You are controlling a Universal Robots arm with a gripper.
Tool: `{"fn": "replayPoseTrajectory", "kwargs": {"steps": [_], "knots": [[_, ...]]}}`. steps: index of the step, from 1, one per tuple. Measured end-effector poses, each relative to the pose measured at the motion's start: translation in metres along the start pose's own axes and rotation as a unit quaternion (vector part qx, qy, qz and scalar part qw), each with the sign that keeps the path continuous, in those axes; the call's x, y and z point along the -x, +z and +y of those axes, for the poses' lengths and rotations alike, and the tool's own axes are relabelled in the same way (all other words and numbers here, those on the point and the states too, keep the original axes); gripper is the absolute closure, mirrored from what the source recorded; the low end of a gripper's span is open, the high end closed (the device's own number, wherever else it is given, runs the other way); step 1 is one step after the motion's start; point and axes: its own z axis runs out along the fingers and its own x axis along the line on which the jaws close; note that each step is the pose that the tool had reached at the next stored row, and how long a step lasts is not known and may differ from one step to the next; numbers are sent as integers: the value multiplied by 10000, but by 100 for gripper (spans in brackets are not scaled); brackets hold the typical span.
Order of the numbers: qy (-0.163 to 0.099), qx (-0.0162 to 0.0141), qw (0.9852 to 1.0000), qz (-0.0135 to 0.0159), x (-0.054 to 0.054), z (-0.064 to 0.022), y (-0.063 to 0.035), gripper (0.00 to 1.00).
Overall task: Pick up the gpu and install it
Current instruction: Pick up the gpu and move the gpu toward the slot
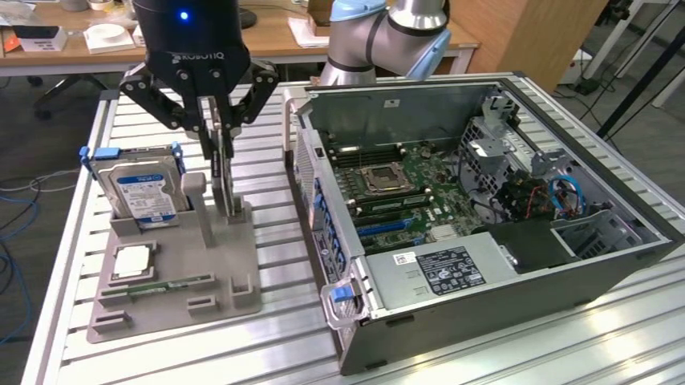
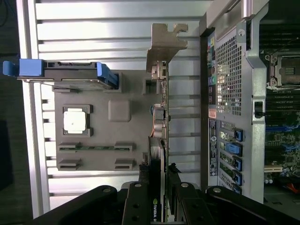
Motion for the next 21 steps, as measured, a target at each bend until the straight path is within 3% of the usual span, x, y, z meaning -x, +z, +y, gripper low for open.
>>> {"fn": "replayPoseTrajectory", "kwargs": {"steps": [8,21], "knots": [[0,0,10000,1,50,5,-1,74],[0,0,10000,0,218,17,2,74]]}}
